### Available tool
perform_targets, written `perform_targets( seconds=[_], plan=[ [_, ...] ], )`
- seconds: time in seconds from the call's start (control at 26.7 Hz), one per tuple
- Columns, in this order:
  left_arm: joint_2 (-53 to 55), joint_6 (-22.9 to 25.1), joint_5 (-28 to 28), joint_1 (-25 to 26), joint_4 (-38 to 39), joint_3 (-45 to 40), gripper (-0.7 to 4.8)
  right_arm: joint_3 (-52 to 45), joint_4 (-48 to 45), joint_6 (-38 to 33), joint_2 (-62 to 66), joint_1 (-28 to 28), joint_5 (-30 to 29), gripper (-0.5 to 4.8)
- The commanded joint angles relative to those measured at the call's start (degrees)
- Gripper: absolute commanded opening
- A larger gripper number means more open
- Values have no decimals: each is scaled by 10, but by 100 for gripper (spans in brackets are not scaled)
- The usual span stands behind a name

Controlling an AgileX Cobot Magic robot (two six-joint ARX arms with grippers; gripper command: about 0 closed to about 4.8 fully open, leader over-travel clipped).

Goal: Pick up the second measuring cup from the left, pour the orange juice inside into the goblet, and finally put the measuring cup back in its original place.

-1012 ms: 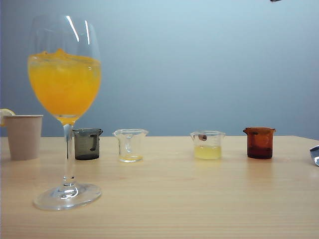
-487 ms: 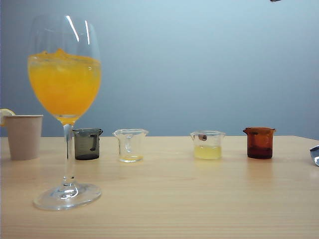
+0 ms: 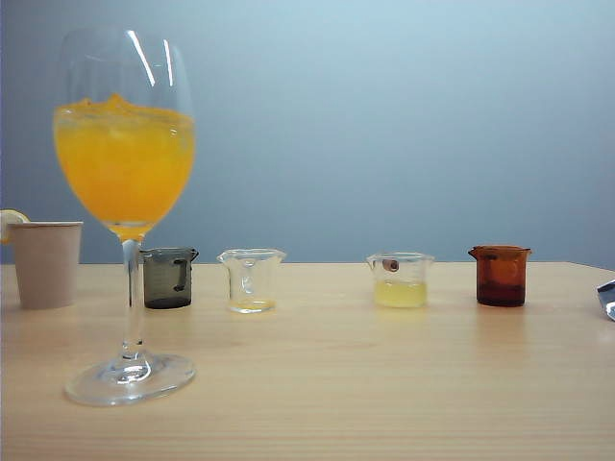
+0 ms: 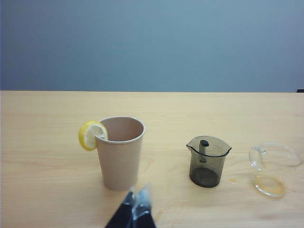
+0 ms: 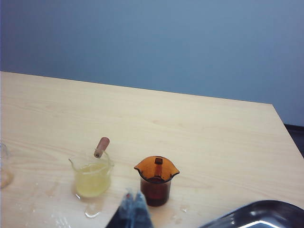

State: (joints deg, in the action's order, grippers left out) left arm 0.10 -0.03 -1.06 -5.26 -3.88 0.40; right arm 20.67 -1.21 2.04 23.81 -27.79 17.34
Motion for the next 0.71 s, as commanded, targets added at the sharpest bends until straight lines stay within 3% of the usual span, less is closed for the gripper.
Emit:
perform_targets(
  seconds=[0.04, 0.41, 0.71],
  plan=[
    [0, 0, -2, 0, -9, 1, -2, -37, -24, 1, -39, 36, -56, -5],
    [0, 0, -2, 0, -9, 1, -2, -173, -28, -1, -240, 154, -72, -5],
    [0, 0, -2, 0, -4, 1, -2, -206, -19, -1, -237, 211, -94, -5]
  ],
)
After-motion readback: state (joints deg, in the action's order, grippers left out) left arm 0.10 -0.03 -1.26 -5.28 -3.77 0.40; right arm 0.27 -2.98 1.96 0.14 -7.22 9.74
